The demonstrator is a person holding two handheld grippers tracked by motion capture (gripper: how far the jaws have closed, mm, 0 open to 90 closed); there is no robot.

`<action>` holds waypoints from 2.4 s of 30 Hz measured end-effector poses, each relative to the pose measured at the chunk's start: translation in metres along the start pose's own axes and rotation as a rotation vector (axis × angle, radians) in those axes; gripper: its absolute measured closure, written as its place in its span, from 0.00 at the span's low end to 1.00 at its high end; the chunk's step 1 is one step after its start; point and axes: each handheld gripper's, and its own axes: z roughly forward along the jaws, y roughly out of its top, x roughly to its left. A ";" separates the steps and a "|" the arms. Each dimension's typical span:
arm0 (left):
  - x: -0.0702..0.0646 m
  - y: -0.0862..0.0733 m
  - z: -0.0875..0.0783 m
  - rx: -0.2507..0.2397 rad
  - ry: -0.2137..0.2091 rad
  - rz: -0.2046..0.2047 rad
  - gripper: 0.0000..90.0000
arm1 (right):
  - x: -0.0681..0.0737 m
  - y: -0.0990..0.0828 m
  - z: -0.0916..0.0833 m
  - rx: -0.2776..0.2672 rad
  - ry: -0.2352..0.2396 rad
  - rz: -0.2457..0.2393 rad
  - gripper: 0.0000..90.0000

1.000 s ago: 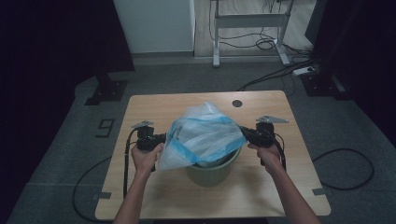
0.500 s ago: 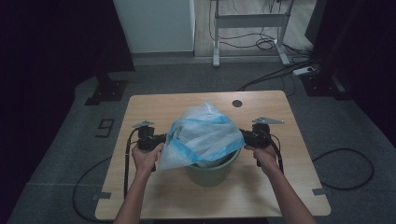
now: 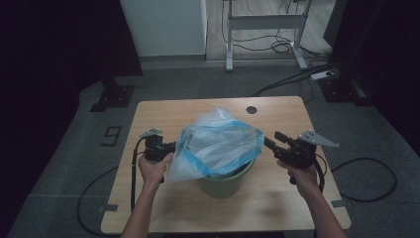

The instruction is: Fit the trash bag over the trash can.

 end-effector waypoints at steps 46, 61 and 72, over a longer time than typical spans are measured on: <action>-0.002 0.000 -0.003 -0.008 -0.013 -0.004 0.98 | 0.109 -0.002 0.035 0.136 0.099 -0.335 0.28; -0.002 0.000 -0.004 -0.010 -0.010 -0.007 0.98 | 0.150 -0.007 0.022 0.126 0.326 -0.316 0.32; -0.003 0.001 -0.018 -0.048 -0.043 -0.016 0.99 | 0.142 -0.007 0.011 0.088 0.314 -0.382 0.99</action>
